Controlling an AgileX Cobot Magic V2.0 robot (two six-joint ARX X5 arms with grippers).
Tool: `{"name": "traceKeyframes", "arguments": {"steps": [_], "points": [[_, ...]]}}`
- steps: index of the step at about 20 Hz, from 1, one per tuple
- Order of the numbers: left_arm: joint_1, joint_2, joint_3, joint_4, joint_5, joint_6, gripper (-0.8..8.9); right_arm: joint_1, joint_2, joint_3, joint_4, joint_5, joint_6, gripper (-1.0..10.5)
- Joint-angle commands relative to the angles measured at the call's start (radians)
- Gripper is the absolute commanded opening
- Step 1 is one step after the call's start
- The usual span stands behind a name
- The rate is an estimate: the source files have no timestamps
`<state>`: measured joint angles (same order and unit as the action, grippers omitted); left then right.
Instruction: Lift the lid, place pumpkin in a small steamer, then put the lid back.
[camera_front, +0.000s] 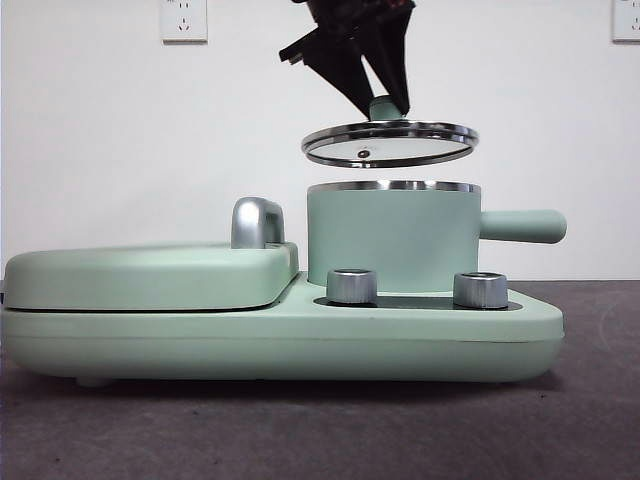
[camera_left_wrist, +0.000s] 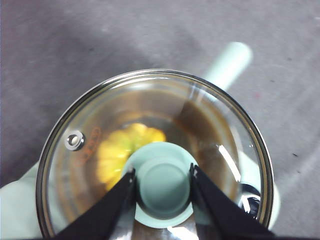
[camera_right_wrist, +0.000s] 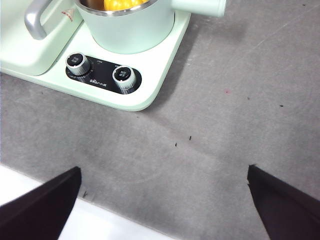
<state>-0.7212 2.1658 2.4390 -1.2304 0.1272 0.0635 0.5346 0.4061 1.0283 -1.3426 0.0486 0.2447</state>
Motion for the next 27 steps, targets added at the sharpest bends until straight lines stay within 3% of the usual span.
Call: {"name": "traceKeyframes", "arguments": {"steps": [1, 10, 27], "points": [[-0.012, 0.014, 0.023, 0.021, 0.000, 0.013, 0.08, 0.005, 0.002, 0.007, -0.081, 0.001, 0.018, 5.4], [-0.012, 0.014, -0.055, 0.099, 0.000, 0.048, 0.08, 0.005, 0.002, 0.007, -0.081, 0.001, 0.018, 5.4], [-0.012, 0.061, -0.062, 0.105, 0.000, 0.082, 0.08, 0.005, 0.002, 0.007, -0.081, 0.000, 0.037, 5.4]]}}
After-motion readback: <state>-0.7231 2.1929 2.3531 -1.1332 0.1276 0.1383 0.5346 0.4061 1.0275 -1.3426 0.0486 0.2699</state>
